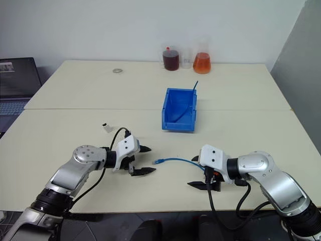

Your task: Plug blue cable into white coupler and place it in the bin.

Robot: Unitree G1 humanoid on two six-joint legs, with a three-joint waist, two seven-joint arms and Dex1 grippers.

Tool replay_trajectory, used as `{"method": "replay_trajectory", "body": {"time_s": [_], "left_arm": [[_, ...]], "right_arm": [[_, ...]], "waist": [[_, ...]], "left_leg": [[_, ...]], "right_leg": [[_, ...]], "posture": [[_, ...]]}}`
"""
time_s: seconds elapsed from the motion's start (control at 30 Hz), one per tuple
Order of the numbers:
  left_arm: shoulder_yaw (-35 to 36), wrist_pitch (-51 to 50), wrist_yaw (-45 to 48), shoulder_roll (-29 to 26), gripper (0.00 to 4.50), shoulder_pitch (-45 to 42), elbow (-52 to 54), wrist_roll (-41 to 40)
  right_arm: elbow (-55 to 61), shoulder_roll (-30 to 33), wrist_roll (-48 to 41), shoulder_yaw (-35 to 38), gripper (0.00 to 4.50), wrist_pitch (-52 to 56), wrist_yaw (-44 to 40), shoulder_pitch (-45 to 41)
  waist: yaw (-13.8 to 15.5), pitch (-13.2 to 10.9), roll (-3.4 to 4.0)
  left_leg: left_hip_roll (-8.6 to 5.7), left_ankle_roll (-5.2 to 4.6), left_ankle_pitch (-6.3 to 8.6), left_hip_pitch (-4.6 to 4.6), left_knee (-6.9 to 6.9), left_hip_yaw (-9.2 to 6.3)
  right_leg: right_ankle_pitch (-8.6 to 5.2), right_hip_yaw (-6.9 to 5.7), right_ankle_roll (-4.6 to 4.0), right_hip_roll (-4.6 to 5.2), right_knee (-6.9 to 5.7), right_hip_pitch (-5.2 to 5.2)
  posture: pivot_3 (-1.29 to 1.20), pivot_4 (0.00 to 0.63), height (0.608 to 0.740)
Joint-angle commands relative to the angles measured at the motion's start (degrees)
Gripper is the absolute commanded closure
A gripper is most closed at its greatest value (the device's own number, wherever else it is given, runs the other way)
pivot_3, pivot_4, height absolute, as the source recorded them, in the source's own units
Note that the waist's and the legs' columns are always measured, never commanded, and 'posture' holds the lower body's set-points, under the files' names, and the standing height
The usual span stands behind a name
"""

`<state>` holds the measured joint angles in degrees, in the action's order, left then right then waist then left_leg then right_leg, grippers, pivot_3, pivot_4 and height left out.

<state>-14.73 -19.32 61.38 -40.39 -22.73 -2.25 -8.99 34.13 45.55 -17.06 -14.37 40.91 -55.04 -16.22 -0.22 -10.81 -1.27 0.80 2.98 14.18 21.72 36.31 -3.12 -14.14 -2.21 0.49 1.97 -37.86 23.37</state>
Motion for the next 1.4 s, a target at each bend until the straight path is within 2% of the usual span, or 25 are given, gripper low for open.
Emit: {"method": "replay_trajectory", "body": {"time_s": [0.03, 0.17, 0.2, 0.27, 0.37, 0.53, 0.67, 0.8, 1.1, 1.33, 1.4], "left_arm": [[-2.67, -0.47, 1.39, -0.26, 0.0, 0.45, 0.16, 2.37], [-4.15, -2.93, 1.22, 0.05, 0.0, 1.68, 2.94, 3.0], [-4.39, -3.7, 1.08, 0.13, 0.35, 2.07, 3.84, 3.06], [-4.68, -5.04, 0.6, 0.31, 0.59, 2.76, 5.25, 3.33], [-5.44, -6.07, -0.62, 0.63, 1.25, 4.5, 7.21, 4.42], [-5.61, -8.29, -3.52, 1.38, 2.58, 6.94, 9.81, 5.51], [-3.39, -10.36, -5.36, 2.92, 3.53, 7.29, 9.9, 3.7], [-0.57, -12.22, -5.92, 4.81, 4.25, 6.4, 9.45, 0.93], [6.3, -19.11, -2.6, 7.25, 4.28, 0.39, 10.23, -10.36], [7.24, -18.88, 0.28, 7.09, 4.28, -3.53, 8.47, -14.09], [7.34, -18.97, 2.64, 6.21, 4.28, -4.27, 9.67, -15.76]], "right_arm": [[2.53, 0.26, -0.69, 1.29, 0.46, 0.15, 0.94, -0.37], [2.56, 0.21, -0.61, 1.21, 0.46, 0.32, 1.45, -1.06], [2.6, 0.21, -0.69, 1.2, 0.42, 0.4, 1.52, -1.19], [2.68, 0.17, -0.86, 1.17, 0.42, 0.57, 1.69, -1.43], [2.89, 0.08, -1.08, 1.21, 0.42, 0.91, 1.9, -1.79], [3.51, -0.14, -1.56, 1.65, 0.42, 1.7, 2.4, -2.08], [3.64, -0.77, -2.82, 2.34, 0.42, 2.61, 3.26, -2.24], [4.0, -2.06, -5.38, 3.75, 0.42, 4.12, 4.22, -1.84], [6.38, -6.1, -17.15, 10.71, 0.42, 9.58, 6.49, 1.69], [4.33, -8.24, -14.62, 8.56, 0.42, 4.42, 9.09, 5.2], [0.93, -11.15, -15.01, 8.64, 0.42, 3.85, 10.76, 5.13]], "waist": [[-0.01, 0.01, 0.0], [-0.02, 0.02, -0.01], [-0.02, 0.02, -0.01], [-0.03, 0.03, -0.01], [-0.02, 0.04, -0.01], [0.29, 0.16, 0.07], [0.42, 0.19, 0.09], [0.42, 0.2, 0.09], [0.16, 0.13, -0.01], [-0.1, 0.13, -0.01], [-0.13, 0.11, -0.04]], "left_leg": [[0.0, 0.0, 0.0, 0.0, 0.0, 0.0], [0.0, 0.0, 0.0, -0.01, 0.0, 0.01], [0.0, 0.0, 0.0, -0.01, 0.0, 0.01], [-0.01, 0.0, 0.0, -0.02, 0.0, 0.01], [-0.01, 0.0, 0.0, -0.04, 0.0, 0.01], [-0.05, 0.0, 0.0, -0.1, 0.0, 0.0], [-0.06, -0.01, 0.0, -0.11, 0.09, -0.03], [-0.06, -0.03, -0.01, -0.07, 0.25, -0.07], [-0.05, -0.04, -0.01, 0.2, 0.54, -0.22], [-0.07, -0.1, 0.03, 0.2, 0.53, -0.15], [-0.04, -0.13, 0.05, 0.2, 0.53, -0.16]], "right_leg": [[0.0, 0.01, 0.0, 0.0, 0.0, 0.0], [0.0, 0.01, 0.0, 0.0, 0.0, -0.01], [0.0, 0.02, 0.0, 0.0, 0.0, -0.01], [0.0, 0.02, 0.0, 0.01, 0.0, -0.02], [0.0, 0.02, 0.0, 0.01, 0.01, -0.05], [0.0, 0.01, 0.02, 0.06, 0.04, -0.14], [0.05, 0.0, 0.11, 0.07, 0.04, -0.19], [0.12, 0.02, 0.22, 0.06, 0.03, -0.2], [0.16, -0.03, 0.3, 0.0, -0.01, -0.13], [0.16, 0.03, 0.29, 0.0, 0.04, -0.12], [0.16, 0.03, 0.29, -0.03, 0.03, -0.11]], "posture": [[0.0, 0.15, 0.74], [0.0, 0.15, 0.74], [0.0, 0.15, 0.74], [0.0, 0.15, 0.74], [0.0, 0.15, 0.74], [0.0, 0.15, 0.74], [0.0, 0.15, 0.74], [0.0, 0.15, 0.74], [0.0, 0.15, 0.74], [0.0, 0.15, 0.74], [0.0, 0.15, 0.74]]}}
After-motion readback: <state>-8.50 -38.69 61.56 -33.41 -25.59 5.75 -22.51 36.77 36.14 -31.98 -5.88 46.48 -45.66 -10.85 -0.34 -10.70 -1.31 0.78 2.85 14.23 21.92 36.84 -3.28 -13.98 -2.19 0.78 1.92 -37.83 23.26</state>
